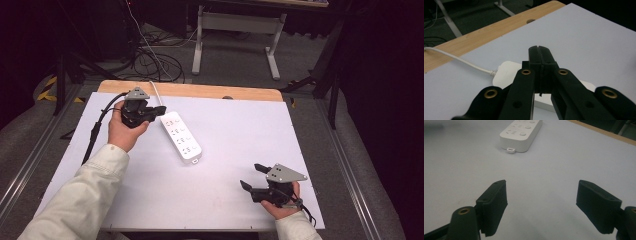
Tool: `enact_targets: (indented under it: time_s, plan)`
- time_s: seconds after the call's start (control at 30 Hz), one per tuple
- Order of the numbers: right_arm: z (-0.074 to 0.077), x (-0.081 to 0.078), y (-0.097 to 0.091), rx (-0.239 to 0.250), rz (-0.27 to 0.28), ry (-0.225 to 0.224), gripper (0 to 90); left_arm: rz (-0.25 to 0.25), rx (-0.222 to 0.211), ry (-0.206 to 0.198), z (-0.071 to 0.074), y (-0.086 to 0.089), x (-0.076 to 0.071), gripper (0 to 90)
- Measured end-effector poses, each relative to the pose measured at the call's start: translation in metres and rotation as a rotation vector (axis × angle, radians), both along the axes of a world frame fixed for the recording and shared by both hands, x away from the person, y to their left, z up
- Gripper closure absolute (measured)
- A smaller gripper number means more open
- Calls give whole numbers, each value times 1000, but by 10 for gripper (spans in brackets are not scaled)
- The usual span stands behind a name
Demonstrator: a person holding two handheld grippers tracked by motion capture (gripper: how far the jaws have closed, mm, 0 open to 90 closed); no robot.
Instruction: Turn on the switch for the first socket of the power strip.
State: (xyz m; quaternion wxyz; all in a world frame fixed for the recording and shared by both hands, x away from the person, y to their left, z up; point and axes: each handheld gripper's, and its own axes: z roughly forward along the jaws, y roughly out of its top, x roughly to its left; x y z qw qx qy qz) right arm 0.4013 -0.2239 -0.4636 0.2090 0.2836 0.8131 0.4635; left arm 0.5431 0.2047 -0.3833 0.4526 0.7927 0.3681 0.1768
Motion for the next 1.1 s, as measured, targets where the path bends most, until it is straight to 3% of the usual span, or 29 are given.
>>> enact_targets:
  time_s: [0.3,0.53,0.83,0.9,0.93,1.1]
  plan:
    - [0,0,0,-2,5,2,252,11,10,-5,-25,-12,24,900]
    - [-1,0,0,1,8,4,252,22,-10,6,-45,-19,40,900]
    - [-1,0,-1,-1,10,4,252,32,-5,34,-63,-27,51,900]
    - [-1,0,-1,0,10,4,252,37,8,19,-66,-28,53,900]
    - [-1,0,-1,-1,10,4,252,32,-6,27,-68,-29,54,900]
    - [-1,0,-1,1,10,6,252,35,6,26,-74,-32,56,900]
